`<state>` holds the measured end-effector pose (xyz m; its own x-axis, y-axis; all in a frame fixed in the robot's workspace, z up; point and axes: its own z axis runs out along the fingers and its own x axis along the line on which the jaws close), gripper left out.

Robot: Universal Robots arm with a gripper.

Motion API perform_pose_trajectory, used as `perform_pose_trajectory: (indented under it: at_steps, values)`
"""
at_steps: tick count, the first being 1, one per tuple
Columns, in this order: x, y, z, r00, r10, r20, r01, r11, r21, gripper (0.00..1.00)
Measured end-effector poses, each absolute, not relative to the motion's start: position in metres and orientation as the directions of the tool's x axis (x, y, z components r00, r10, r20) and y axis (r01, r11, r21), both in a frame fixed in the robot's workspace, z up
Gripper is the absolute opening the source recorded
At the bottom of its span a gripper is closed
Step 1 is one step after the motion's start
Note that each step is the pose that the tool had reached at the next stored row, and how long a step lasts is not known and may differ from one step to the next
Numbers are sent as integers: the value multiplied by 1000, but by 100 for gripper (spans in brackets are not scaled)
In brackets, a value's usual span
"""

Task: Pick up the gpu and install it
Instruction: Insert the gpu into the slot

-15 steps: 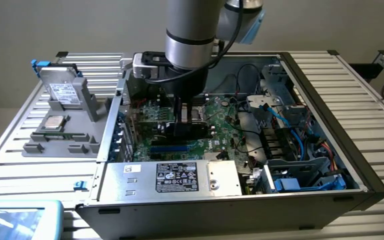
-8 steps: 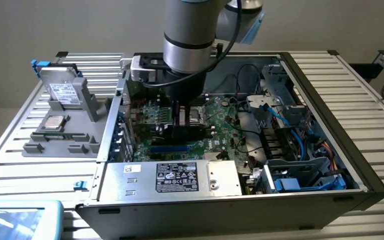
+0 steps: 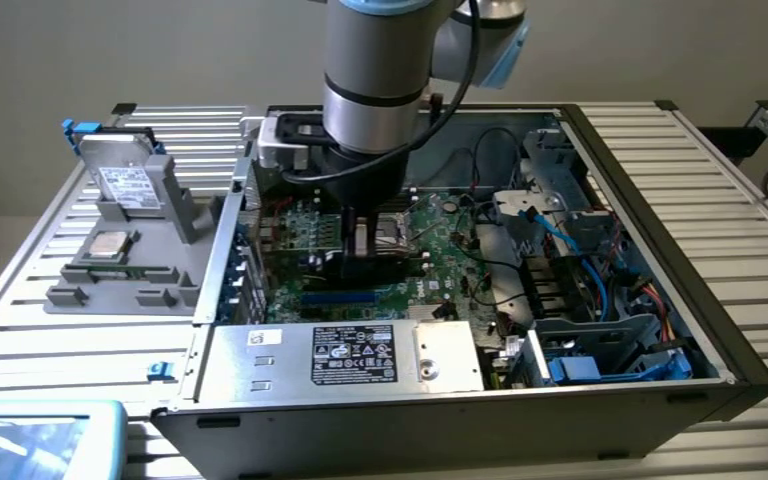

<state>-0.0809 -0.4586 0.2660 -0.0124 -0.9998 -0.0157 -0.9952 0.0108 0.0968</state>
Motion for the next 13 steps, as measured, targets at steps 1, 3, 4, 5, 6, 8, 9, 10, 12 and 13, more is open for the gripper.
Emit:
perform_pose_trajectory:
  at_steps: [1, 3, 4, 5, 6, 8, 9, 10, 12, 13]
  values:
    - [-81, -459, 266, -13, -1000, -17, -995, 11, 97, 28]
    - [-82, -459, 265, -13, -1000, -21, -995, 11, 97, 28]
    - [-82, -459, 265, -13, -1000, -22, -995, 11, 97, 28]
    - [-82, -459, 265, -13, -1000, -22, -995, 11, 97, 28]
    - [-82, -460, 265, -13, -1000, -22, -995, 11, 97, 28]
    - [-83, -460, 264, -13, -1000, -22, -995, 11, 98, 28]
    - [-83, -460, 264, -13, -1000, -22, -995, 11, 98, 28]
    - [-84, -460, 263, -13, -1000, -22, -995, 11, 98, 28]
    - [-84, -460, 262, -13, -1000, -22, -995, 11, 98, 28]
    - [-84, -460, 262, -13, -1000, -22, -995, 11, 98, 28]
